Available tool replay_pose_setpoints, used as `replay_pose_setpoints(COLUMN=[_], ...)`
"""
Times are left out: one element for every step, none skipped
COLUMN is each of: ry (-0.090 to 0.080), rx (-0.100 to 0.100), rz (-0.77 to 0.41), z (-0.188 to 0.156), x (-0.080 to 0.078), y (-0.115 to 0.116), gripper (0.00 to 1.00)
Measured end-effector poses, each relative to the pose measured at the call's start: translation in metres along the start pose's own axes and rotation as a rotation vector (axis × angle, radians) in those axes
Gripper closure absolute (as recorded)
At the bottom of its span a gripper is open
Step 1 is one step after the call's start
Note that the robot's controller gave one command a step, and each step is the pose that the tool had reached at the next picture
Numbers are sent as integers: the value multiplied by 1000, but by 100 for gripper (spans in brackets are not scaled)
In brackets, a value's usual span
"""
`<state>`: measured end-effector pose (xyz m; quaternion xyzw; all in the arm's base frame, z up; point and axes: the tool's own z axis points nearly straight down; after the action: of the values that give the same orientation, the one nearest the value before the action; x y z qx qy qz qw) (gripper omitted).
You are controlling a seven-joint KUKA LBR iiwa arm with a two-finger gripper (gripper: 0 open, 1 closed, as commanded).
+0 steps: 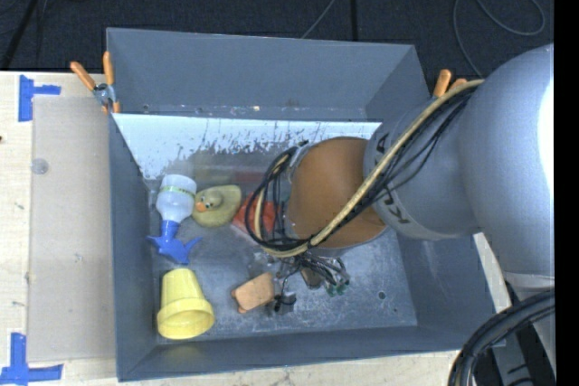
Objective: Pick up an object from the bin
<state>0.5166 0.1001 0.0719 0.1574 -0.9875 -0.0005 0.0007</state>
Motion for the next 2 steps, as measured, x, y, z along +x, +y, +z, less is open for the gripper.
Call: replay_pose_setpoints(ry=[0, 0], rx=[0, 0], rz=[0, 0], z=[0, 0], x=[0, 0], y=[0, 0], gripper=[100, 100])
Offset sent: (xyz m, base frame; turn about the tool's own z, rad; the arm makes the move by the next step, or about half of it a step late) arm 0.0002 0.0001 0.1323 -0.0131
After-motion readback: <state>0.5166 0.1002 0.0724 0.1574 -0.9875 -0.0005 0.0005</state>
